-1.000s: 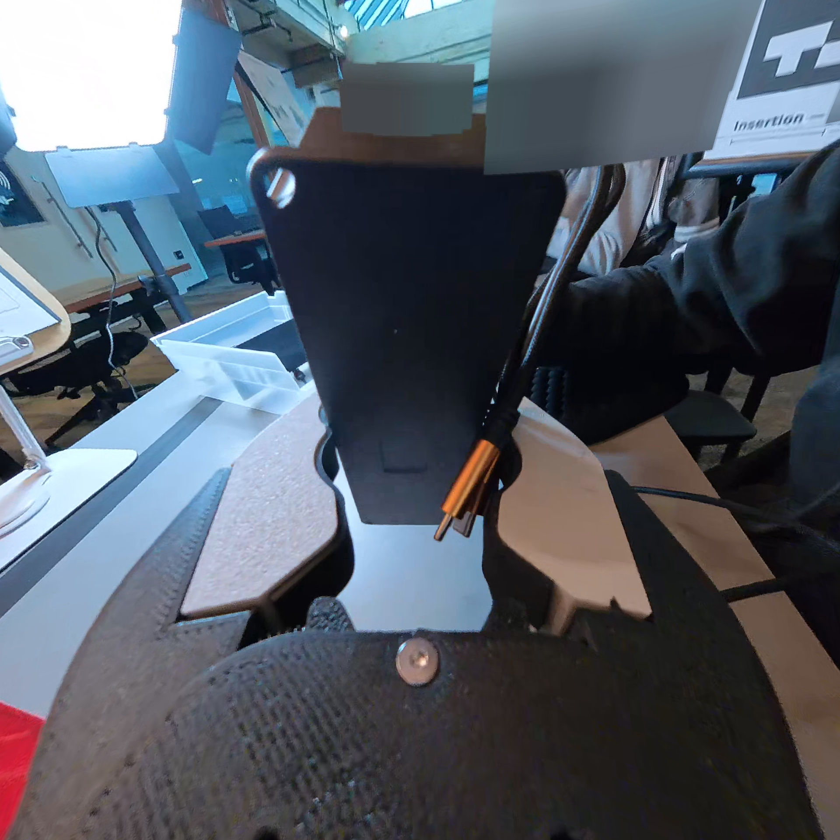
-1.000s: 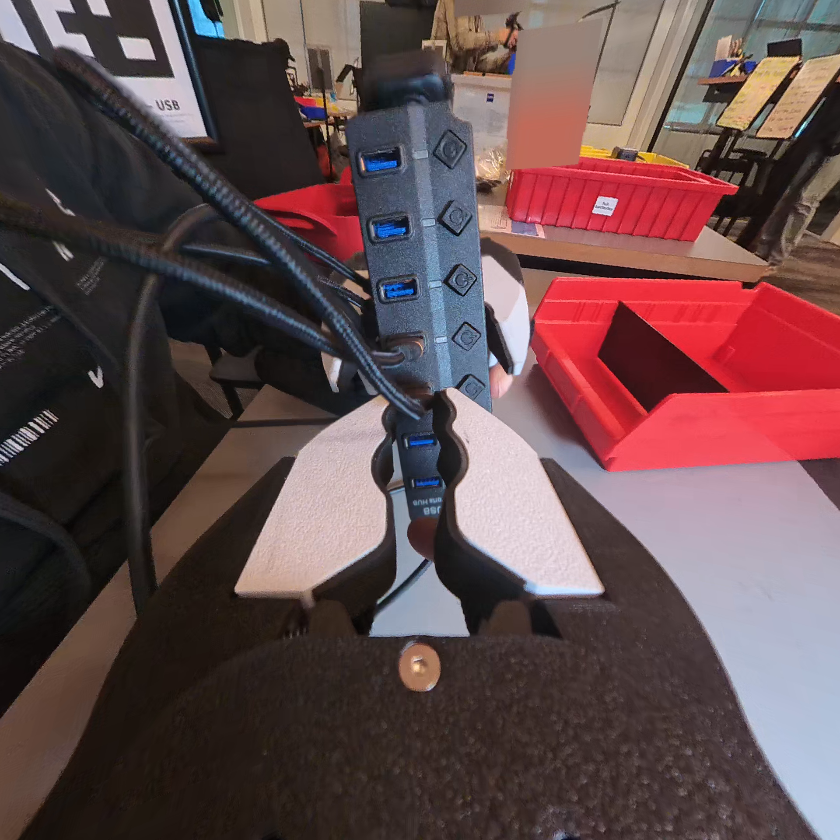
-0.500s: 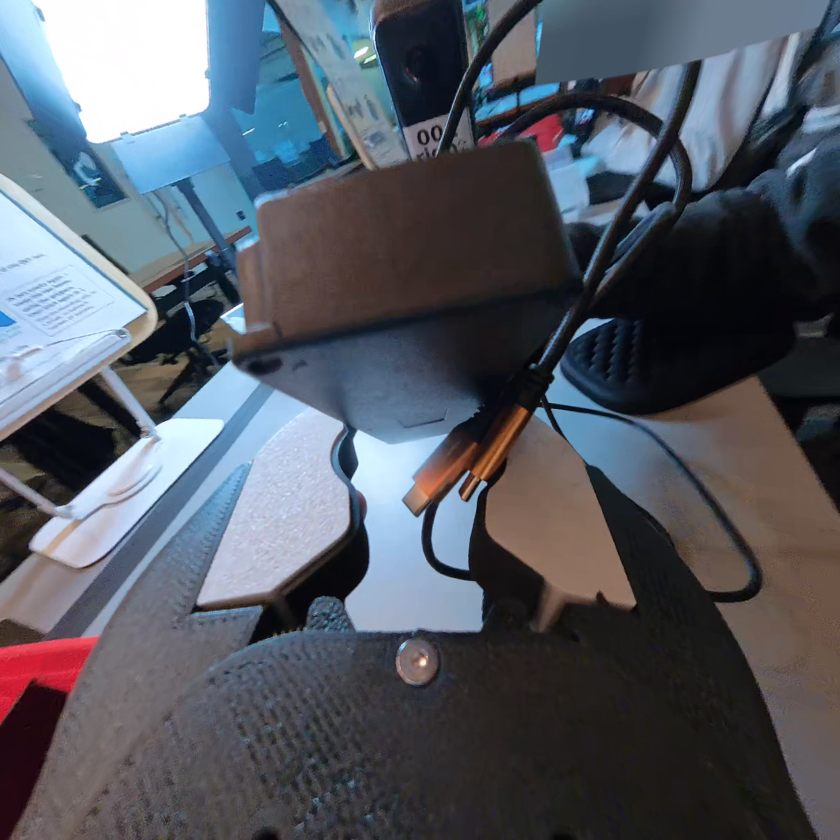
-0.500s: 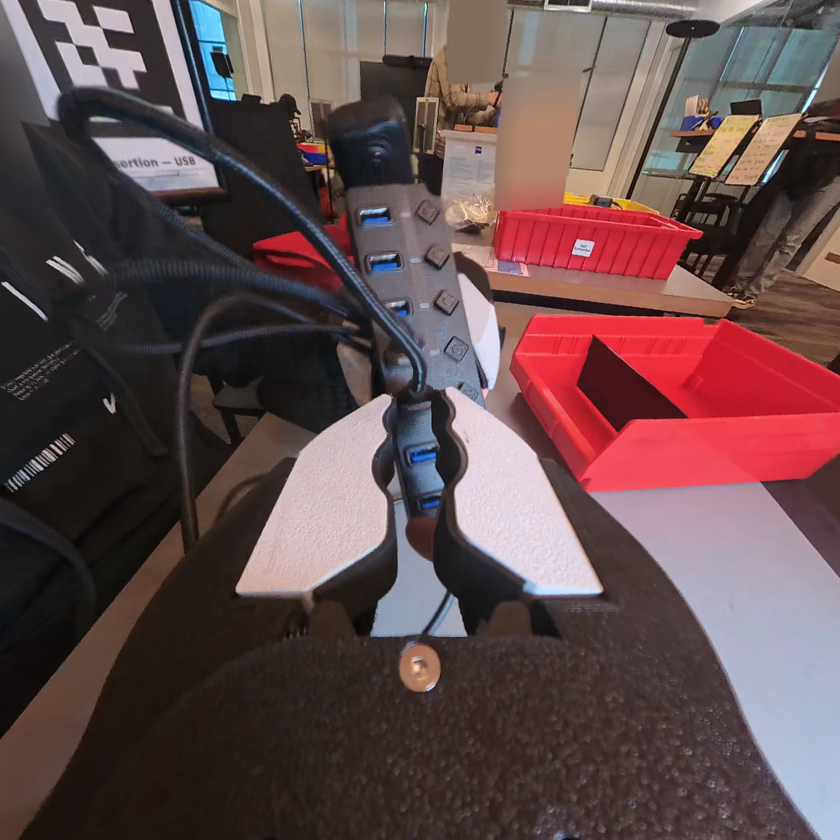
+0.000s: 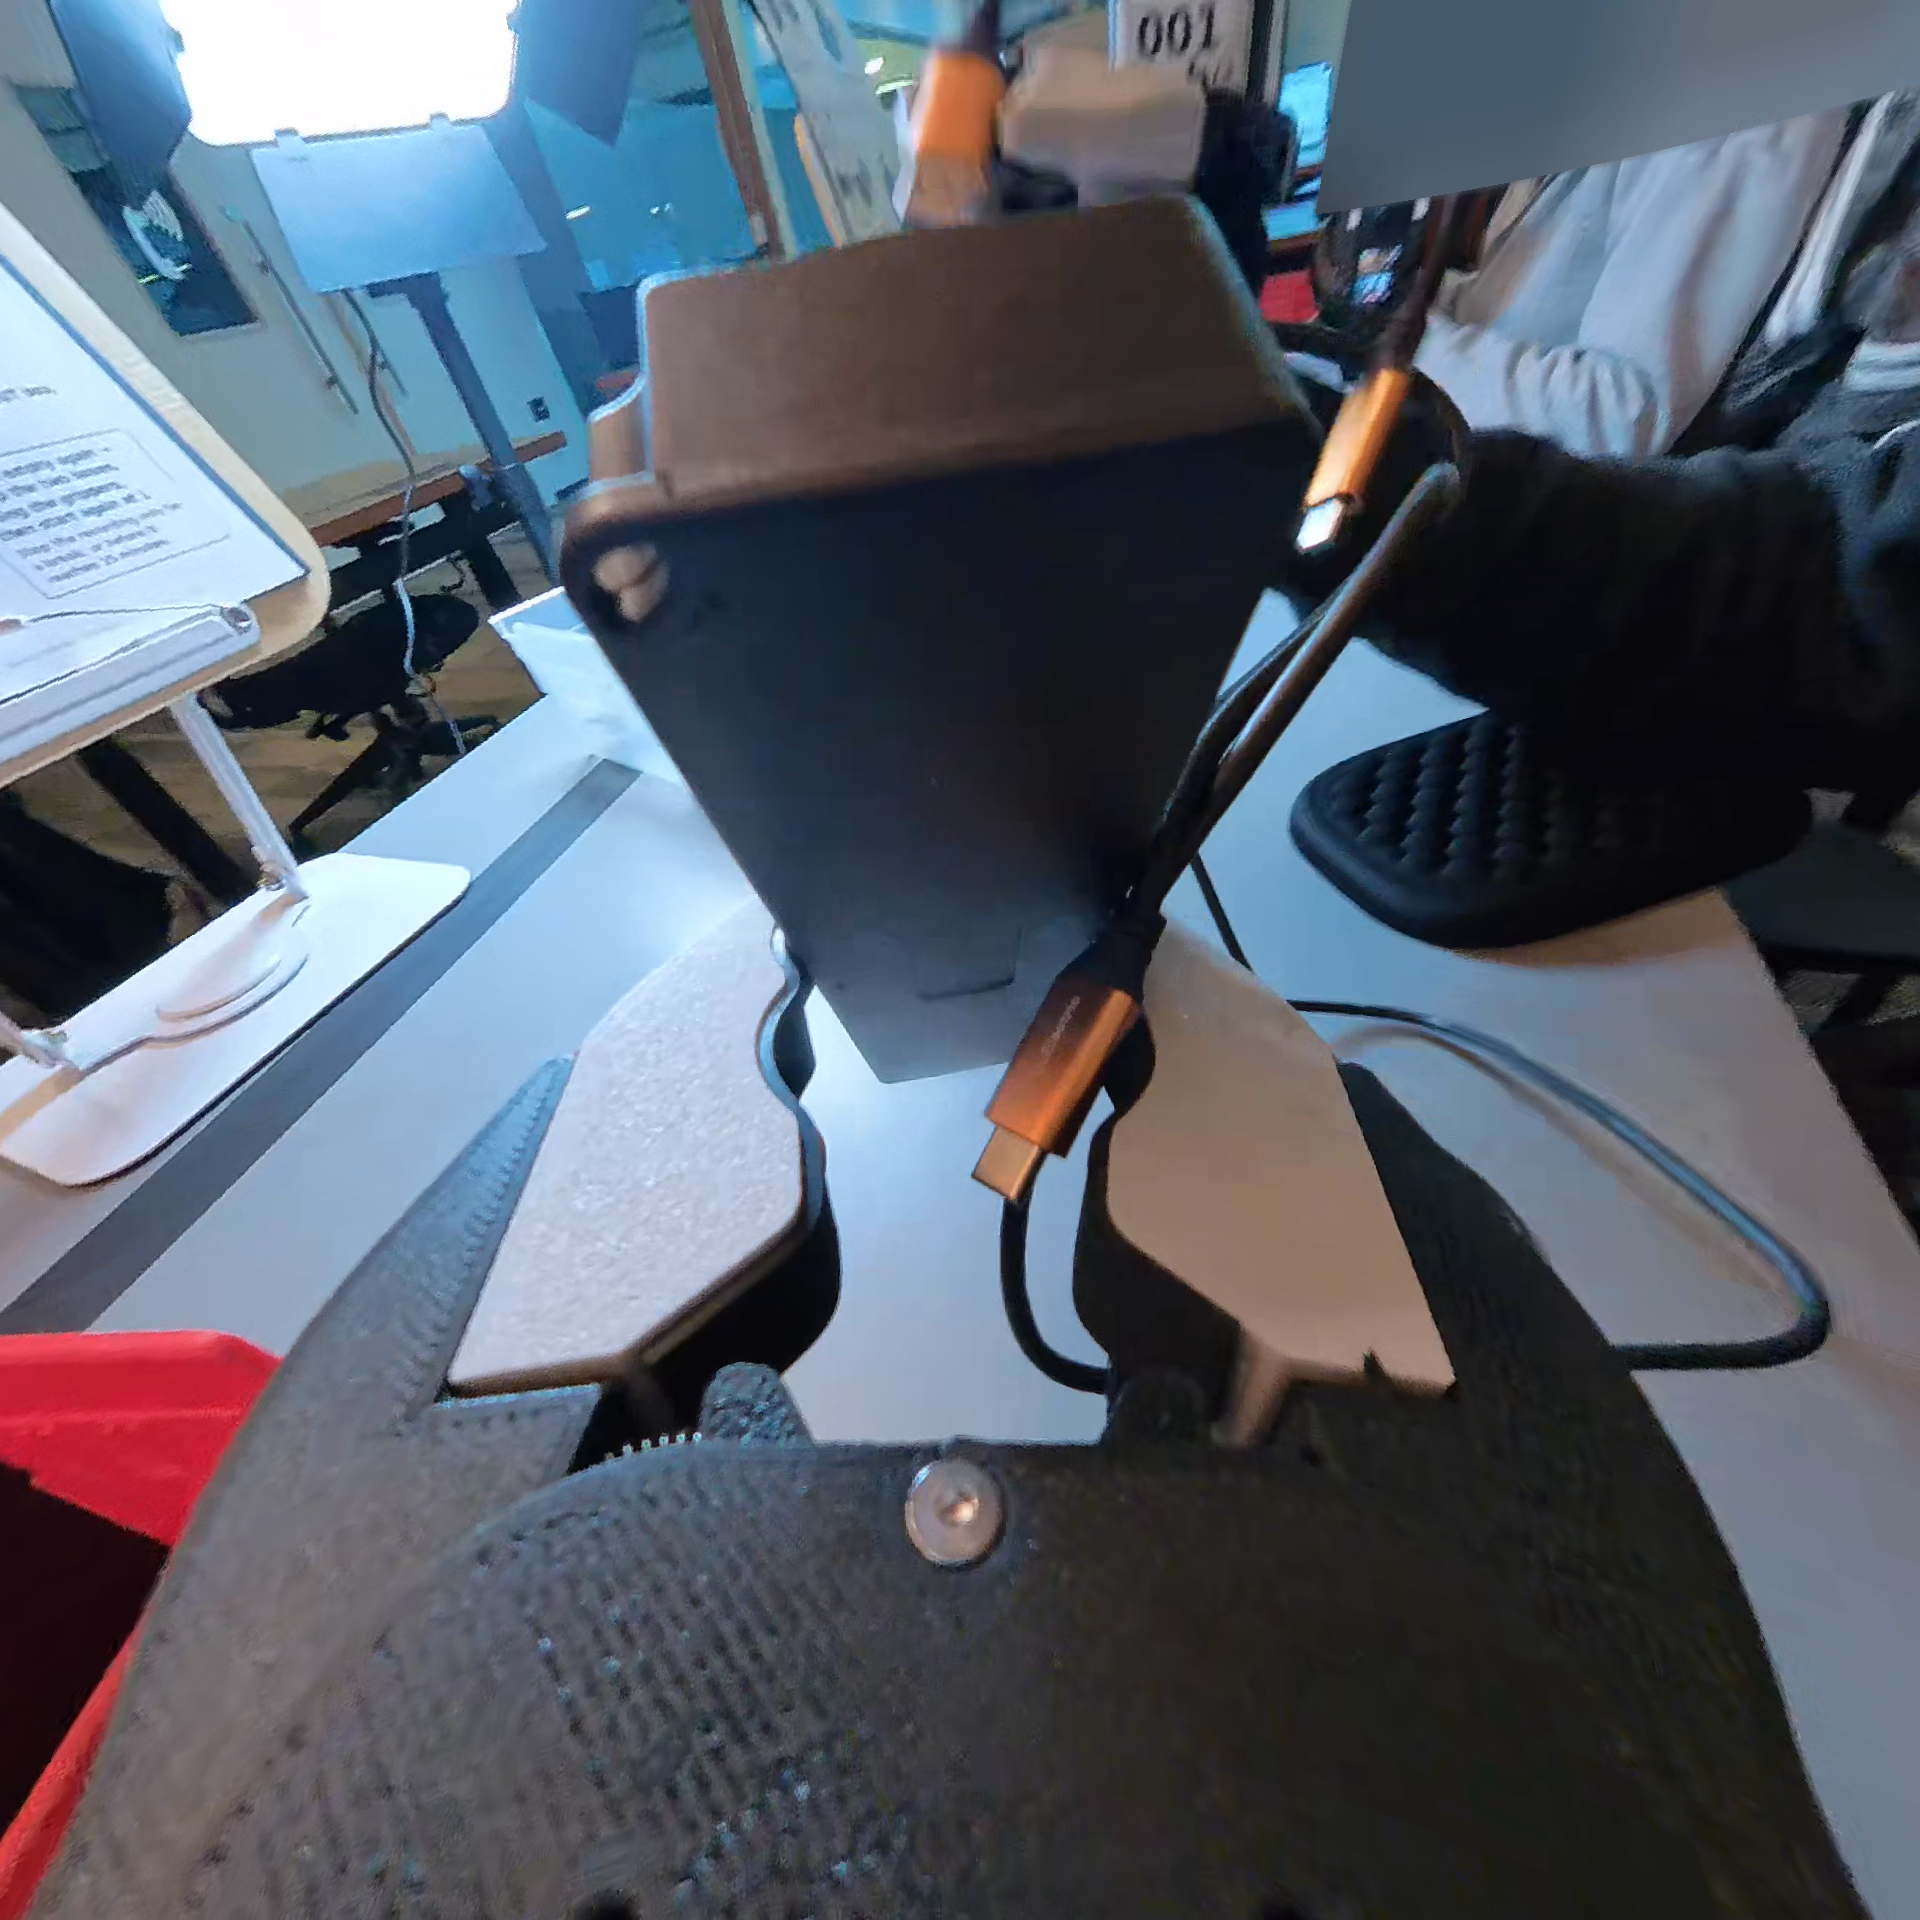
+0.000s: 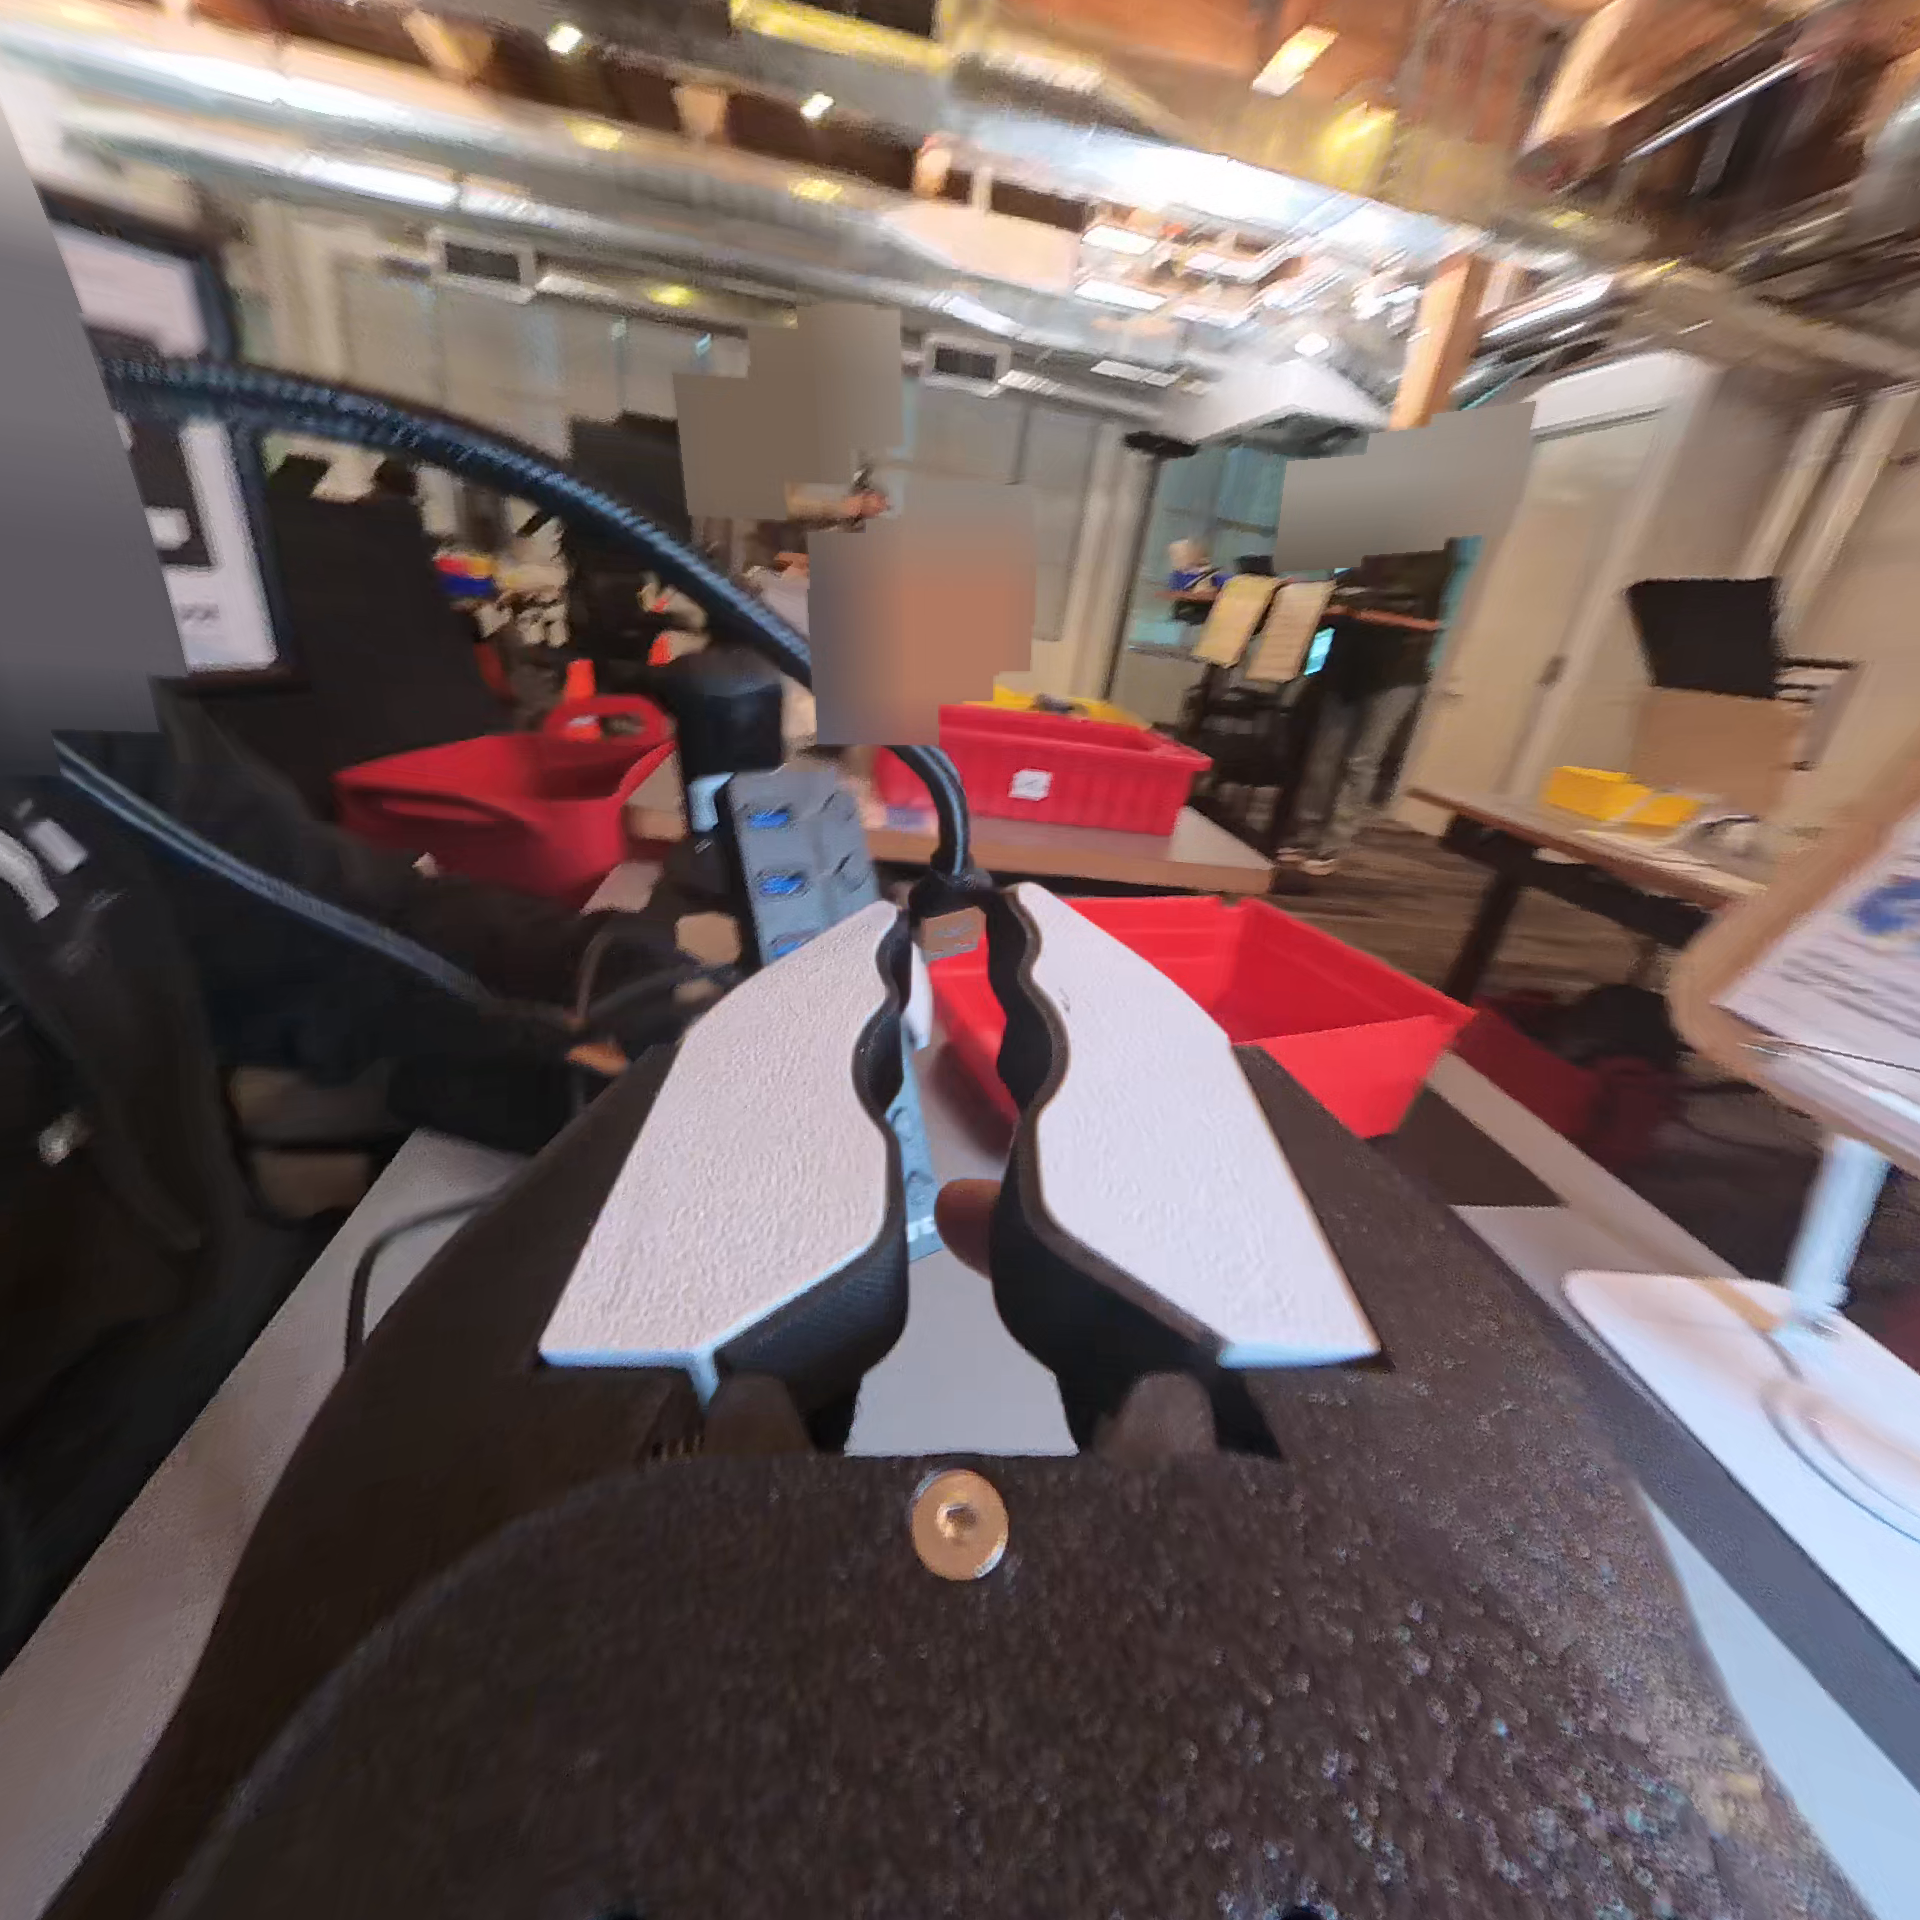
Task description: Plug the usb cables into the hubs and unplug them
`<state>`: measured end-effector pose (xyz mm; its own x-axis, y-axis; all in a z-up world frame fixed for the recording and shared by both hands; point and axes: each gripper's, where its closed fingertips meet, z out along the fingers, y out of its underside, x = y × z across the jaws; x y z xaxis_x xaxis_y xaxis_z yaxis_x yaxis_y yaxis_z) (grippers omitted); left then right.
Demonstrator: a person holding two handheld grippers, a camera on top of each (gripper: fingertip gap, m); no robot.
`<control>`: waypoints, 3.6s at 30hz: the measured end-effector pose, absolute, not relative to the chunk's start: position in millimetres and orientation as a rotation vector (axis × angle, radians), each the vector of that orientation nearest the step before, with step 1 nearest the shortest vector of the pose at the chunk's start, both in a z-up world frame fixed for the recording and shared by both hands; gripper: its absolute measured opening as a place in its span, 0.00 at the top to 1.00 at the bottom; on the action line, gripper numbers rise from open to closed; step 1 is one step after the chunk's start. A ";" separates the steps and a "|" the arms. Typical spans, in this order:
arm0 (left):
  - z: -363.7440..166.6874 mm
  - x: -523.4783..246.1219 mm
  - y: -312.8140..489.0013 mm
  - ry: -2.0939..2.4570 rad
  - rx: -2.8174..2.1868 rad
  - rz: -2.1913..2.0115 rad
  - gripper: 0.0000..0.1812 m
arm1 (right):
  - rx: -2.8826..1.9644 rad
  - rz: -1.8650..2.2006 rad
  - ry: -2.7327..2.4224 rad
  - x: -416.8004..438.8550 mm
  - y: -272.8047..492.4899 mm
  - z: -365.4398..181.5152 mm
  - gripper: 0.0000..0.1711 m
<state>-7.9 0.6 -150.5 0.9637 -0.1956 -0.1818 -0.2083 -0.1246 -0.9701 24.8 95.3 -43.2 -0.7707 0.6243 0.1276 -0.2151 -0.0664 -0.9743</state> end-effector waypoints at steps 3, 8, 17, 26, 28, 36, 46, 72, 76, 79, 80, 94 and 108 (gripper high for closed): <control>-151.7 -18.1 1.0 0.261 -1.706 0.013 0.70 | -0.675 1.675 -1.434 3.1 160.6 -35.8 0.92; -143.3 -26.2 -1.8 0.205 -1.661 -0.048 0.70 | -1.170 1.030 -1.195 -14.1 303.1 -71.3 0.92; -153.2 -16.8 3.5 0.229 -1.688 -0.075 0.70 | -1.553 -0.208 -1.460 13.4 420.6 -205.9 0.90; -156.7 -12.5 4.5 0.238 -1.695 -0.122 0.70 | -1.324 0.838 -1.597 -33.0 279.5 -138.9 0.61; -156.3 -7.6 4.2 0.262 -1.683 -0.142 0.70 | -1.096 1.192 -1.697 -30.6 209.4 -114.8 0.68; -153.5 18.7 2.4 0.361 -1.642 -0.210 0.70 | -0.462 1.742 -2.225 14.2 2.7 -134.4 0.74; -142.8 18.2 5.4 0.287 -1.563 -0.226 0.67 | -0.423 1.839 -2.148 15.7 -20.3 -128.1 0.88; -82.6 -65.3 -49.1 -0.038 -1.301 -0.202 0.69 | -1.111 1.051 -1.163 -7.7 287.9 -15.3 0.91; -85.6 -79.6 -52.9 -0.095 -1.294 -0.199 0.69 | -1.338 0.777 -1.053 -5.4 369.6 -44.4 0.90; -95.6 -71.7 -42.7 -0.065 -1.345 -0.194 0.69 | -1.385 0.481 -1.082 -11.2 399.2 -71.1 0.91; -100.1 -68.1 -38.4 -0.050 -1.369 -0.192 0.70 | -1.373 0.381 -1.103 -14.2 405.1 -75.6 0.90; -129.3 -53.5 -17.7 -0.012 -1.490 -0.215 0.70 | -1.562 -0.142 -2.308 2.1 370.3 -233.6 0.58; -133.3 -42.7 -12.7 0.019 -1.520 -0.227 0.70 | -1.188 0.225 -2.298 -5.0 313.8 -174.6 0.70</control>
